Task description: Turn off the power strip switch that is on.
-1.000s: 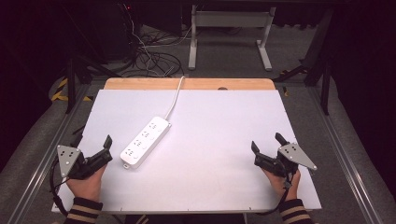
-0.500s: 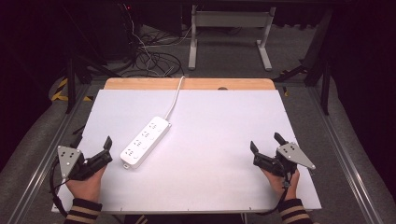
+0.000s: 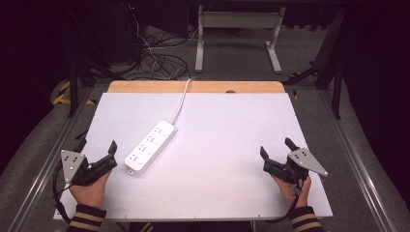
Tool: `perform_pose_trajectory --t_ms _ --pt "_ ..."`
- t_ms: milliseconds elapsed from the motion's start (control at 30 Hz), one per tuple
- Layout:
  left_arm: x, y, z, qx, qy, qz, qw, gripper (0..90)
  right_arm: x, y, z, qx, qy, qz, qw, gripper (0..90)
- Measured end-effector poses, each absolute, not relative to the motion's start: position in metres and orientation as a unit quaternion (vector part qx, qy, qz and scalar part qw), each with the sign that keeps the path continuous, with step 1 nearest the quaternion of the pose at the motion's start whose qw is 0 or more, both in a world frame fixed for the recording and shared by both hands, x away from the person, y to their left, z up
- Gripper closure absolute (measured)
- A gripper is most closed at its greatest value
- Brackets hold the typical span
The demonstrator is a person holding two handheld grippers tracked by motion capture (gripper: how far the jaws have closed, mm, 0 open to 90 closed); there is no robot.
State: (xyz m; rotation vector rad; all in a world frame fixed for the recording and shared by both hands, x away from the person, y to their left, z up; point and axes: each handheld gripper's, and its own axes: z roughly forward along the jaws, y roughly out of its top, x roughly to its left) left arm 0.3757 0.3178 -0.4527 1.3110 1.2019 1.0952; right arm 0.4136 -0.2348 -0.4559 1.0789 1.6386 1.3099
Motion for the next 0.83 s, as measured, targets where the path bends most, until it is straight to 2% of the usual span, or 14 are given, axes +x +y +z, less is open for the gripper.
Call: perform_pose_trajectory --t_ms 833 --pt "0.3776 0.3182 -0.4534 0.547 0.498 0.449 0.501 4.9 0.4146 -0.2348 -0.4561 0.423 0.643 0.512 0.381 11.1"
